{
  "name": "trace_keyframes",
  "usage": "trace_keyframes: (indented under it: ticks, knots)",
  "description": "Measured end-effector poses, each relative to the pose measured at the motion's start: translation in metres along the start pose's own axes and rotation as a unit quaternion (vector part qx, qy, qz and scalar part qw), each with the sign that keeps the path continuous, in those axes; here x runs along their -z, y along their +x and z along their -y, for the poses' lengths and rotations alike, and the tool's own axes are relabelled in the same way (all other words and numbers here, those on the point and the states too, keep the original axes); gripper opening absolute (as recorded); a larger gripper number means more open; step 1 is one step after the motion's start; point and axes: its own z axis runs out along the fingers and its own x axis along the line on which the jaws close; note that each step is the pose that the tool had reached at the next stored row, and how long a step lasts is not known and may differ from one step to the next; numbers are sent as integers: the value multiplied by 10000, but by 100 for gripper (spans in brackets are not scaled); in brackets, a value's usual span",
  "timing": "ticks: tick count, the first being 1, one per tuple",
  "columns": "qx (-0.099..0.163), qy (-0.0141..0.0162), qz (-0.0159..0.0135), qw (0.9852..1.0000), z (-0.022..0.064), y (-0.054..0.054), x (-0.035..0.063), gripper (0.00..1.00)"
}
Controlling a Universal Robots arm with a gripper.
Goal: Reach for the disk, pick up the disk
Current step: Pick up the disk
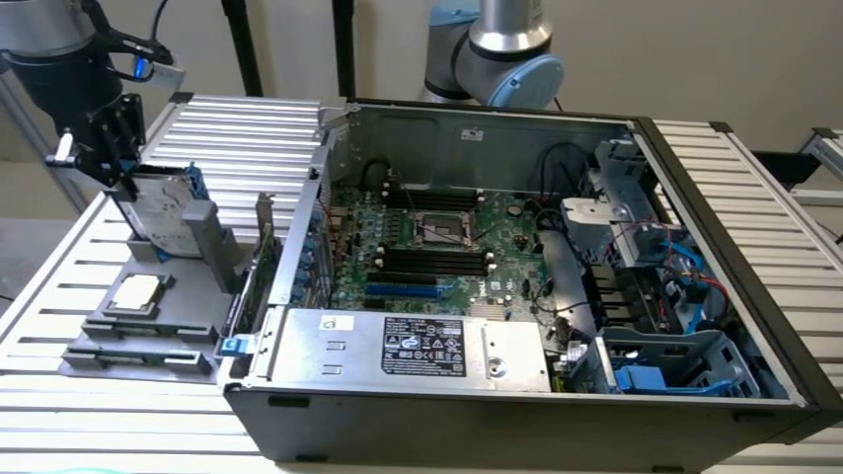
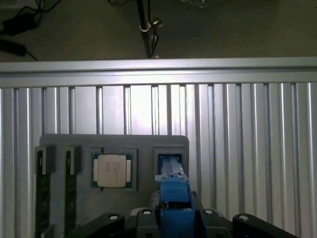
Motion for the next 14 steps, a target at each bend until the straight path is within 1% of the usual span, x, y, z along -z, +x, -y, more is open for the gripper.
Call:
trace_keyframes:
  ticks: [2, 14]
  knots:
    - [0, -1, 11, 10000, 0, 2, 0, 33]
    - [0, 0, 14, 10000, 0, 2, 0, 33]
